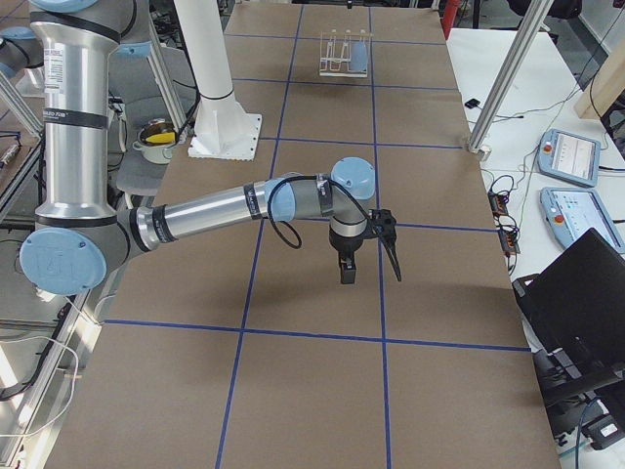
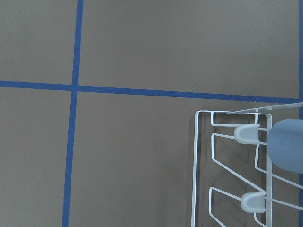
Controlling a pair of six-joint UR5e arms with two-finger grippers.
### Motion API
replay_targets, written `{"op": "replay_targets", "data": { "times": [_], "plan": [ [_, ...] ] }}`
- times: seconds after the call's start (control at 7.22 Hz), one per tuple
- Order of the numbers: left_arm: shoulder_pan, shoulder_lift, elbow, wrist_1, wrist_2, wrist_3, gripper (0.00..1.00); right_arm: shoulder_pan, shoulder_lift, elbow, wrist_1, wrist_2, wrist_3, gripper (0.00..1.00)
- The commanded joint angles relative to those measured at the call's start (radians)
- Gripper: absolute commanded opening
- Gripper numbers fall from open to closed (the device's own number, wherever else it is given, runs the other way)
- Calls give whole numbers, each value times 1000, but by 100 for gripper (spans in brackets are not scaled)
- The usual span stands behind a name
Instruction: Hang cup on cup holder
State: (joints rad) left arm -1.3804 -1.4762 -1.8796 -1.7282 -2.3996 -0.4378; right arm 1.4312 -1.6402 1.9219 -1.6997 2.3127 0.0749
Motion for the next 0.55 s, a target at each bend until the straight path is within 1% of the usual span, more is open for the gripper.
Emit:
{"op": "replay_targets", "data": {
  "times": [0.0,0.42],
  "plan": [
    [1,-12,0,-1,2,-1,98,0,0,2,0,2,0,100],
    [-6,5,0,2,7,-1,98,0,0,2,0,4,0,100]
  ]
}}
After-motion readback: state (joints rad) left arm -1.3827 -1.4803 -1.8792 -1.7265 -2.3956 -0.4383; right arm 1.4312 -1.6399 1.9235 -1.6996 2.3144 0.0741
